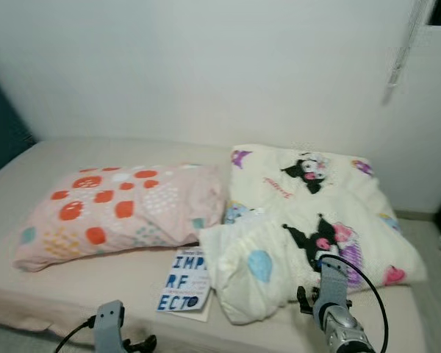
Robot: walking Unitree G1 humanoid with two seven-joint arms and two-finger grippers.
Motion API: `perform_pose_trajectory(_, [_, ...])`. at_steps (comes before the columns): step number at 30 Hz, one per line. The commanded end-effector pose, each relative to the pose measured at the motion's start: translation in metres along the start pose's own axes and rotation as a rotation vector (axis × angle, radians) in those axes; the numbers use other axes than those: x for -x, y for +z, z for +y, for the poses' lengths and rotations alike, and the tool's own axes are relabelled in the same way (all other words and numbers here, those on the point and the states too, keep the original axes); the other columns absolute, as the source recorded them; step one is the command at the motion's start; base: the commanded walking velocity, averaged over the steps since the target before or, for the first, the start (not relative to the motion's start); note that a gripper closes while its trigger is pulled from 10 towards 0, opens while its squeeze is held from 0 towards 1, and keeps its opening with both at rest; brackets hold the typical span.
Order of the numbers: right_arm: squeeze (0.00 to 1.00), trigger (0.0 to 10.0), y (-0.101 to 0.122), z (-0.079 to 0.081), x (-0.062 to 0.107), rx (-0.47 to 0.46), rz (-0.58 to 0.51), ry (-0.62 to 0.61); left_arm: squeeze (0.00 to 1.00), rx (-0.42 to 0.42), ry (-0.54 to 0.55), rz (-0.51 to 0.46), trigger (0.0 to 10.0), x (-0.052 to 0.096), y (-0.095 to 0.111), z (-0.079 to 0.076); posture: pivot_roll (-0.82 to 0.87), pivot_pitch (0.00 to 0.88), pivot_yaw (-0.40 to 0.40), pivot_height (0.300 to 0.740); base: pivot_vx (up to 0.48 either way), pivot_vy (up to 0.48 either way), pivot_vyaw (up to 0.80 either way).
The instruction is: Clean up the room
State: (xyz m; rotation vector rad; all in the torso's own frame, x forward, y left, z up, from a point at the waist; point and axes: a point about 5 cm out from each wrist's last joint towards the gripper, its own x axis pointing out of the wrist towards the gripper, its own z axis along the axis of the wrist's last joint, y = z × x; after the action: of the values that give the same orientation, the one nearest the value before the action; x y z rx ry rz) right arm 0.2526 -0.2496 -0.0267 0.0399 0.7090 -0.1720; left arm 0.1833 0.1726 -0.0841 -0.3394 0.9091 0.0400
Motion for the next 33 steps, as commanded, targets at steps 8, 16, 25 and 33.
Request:
perform_pose_trajectory(8, [0.0,10.0,-0.001,-0.011,0.001,0.031,0.025,-0.094,0.0,-0.003,0.005,0.034,10.0,0.001,-0.007,0.0,-0.11,0.0,0.015,0.704,0.0,-0.172,0.0])
perform_pose_trajectory(16, [0.0,10.0,-0.007,-0.02,0.004,0.03,0.052,-0.144,0.0,0.0,-0.004,0.049,10.0,0.002,-0.011,0.0,-0.12,0.001,0.016,0.704,0.0,0.0,0.0])
perform_pose_trajectory(25, [0.0,10.0,-0.012,-0.023,0.005,0.03,0.085,-0.172,0.0,0.013,0.017,0.064,10.0,0.003,-0.015,0.004,-0.11,0.002,0.014,0.704,0.0,0.0,0.0])
perform_pose_trajectory(33, [0.0,10.0,-0.023,-0.023,0.007,0.013,0.141,-0.18,0.0,0.01,0.041,0.075,10.0,0.004,-0.018,0.008,-0.11,0.001,0.016,0.704,0.0,0.0,-0.76])
